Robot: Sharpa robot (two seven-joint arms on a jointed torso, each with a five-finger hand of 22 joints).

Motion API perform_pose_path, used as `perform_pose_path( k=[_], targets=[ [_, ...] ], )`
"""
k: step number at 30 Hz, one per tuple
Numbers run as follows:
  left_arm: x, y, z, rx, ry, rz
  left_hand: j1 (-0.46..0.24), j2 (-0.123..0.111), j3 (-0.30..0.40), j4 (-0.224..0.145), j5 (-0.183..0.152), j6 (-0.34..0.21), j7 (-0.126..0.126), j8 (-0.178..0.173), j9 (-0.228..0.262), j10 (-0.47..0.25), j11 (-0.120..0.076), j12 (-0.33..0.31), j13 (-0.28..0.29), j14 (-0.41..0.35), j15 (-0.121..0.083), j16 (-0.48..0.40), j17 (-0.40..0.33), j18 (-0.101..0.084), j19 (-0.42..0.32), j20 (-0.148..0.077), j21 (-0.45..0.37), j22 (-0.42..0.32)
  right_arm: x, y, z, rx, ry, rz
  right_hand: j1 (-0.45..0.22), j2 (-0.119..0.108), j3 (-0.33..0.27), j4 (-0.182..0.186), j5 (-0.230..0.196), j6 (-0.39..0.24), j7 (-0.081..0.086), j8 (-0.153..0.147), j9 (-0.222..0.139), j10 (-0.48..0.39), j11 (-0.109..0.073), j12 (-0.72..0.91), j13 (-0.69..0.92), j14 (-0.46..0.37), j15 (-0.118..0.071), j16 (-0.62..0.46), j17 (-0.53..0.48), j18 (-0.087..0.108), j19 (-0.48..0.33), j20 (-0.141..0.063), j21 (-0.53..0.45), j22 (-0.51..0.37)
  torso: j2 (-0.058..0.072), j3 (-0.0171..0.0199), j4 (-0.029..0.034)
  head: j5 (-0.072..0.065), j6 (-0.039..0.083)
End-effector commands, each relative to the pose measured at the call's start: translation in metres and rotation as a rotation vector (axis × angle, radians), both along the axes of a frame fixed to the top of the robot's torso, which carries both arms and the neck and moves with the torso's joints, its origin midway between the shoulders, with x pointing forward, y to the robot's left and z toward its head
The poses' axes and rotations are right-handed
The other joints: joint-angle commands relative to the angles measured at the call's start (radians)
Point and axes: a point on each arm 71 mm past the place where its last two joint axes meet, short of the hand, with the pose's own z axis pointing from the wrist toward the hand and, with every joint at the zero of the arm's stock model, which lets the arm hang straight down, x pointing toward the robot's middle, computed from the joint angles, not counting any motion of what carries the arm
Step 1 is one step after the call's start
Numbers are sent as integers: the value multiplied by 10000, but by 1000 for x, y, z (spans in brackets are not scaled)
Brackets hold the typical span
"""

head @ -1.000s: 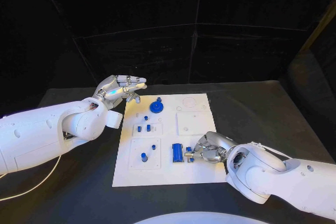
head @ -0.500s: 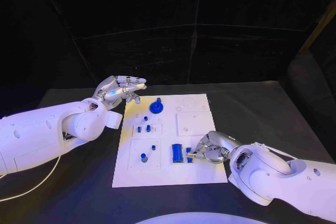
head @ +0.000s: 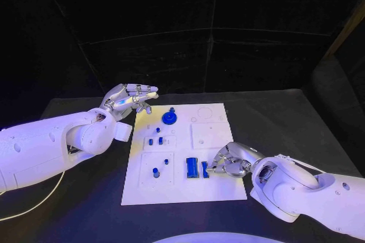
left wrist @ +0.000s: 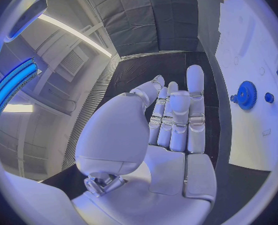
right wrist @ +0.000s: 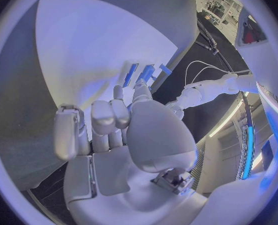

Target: Assemble the parts on the task board

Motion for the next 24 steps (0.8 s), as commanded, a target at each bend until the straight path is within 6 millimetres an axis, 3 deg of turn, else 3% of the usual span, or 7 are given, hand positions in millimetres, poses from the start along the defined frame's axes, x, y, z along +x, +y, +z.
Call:
perform_pose_path(
  k=[1,3,7,11,17,20,24],
  targets=[
    [0,-1,2,-83,-71,-62,-83,48,-56,17,25,-61,-24,62,7,-45,-8,28,16,-62,9,8,-13,136,9,39,-46,-17,14,-5,12,2190,20,-18,155,-44,-61,-60,111,-375,160,-234,-77,-462,144,-867,-537,-301,138,-769,-1145,319,-537,105,-631,750,-65,-21,34,-37,102],
    [1,0,1,-68,-99,-10,-81,54,-56,14,25,-62,-26,67,8,-51,-10,36,17,-69,8,4,-29,136,11,39,-50,-20,26,-10,19,3221,-30,-53,453,95,-23,-169,162,-628,288,-409,-134,-1523,257,-2975,-1965,-940,237,-2358,-3318,690,-1676,206,-2024,-493,-110,-35,44,-68,161],
    [3,2,1,-70,-131,225,-131,45,-92,29,22,-77,-27,83,8,-80,-5,66,17,-137,15,-57,-173,134,0,45,-77,-35,56,-24,32,5041,-172,-466,1189,423,135,-433,214,-828,481,-657,-248,-2855,426,-5596,-3952,-1638,473,-4153,-4397,1484,-4362,392,-5873,-3754,-224,-61,46,-152,381],
    [8,7,0,-46,-159,684,-177,27,-173,27,20,-157,12,117,0,-189,46,136,-1,-1234,97,-1080,-1620,120,-572,110,-502,-232,86,-38,42,6399,-389,-823,1860,783,359,-466,143,-1162,910,-1131,-560,-3928,933,-7927,-6073,-2661,958,-6196,-5192,1423,-5305,809,-7829,-5098,-363,-96,56,-243,629],
    [17,12,-1,-127,-251,1451,-224,72,-58,95,10,-437,81,64,-62,-372,230,-149,-239,-2726,406,-3850,-3117,41,-2489,414,-2161,-1176,120,-47,45,7730,-838,-889,1982,744,296,-509,-344,-1123,1266,-1667,-1147,-3786,1461,-9515,-8650,-4429,1795,-9011,-6465,1310,-6366,1549,-10429,-6990,-548,-123,72,-333,1042],
    [26,13,-4,-187,-316,1874,-377,51,47,264,62,-559,120,-25,-80,-504,383,-584,-277,-3212,821,-5768,-4023,-57,-3466,771,-3272,-1946,138,-47,43,8287,-1062,-953,1707,704,278,-794,-468,-1058,1302,-1921,-1541,-3717,1580,-9944,-9760,-4523,1971,-9925,-7070,1466,-6220,1867,-11414,-7876,-670,-130,94,-358,1276],
    [33,15,-8,-189,-380,2343,-460,5,12,363,58,-684,175,-159,-88,-770,561,-995,-283,-3557,1155,-6951,-4568,-130,-4488,1113,-4262,-2631,151,-42,40,8552,-1247,-920,1295,786,401,-1320,-476,-942,1323,-2024,-2024,-3505,1612,-10191,-10858,-4212,2025,-10655,-7533,1547,-5713,1981,-12294,-8797,-763,-119,87,-311,1610]
  ],
)
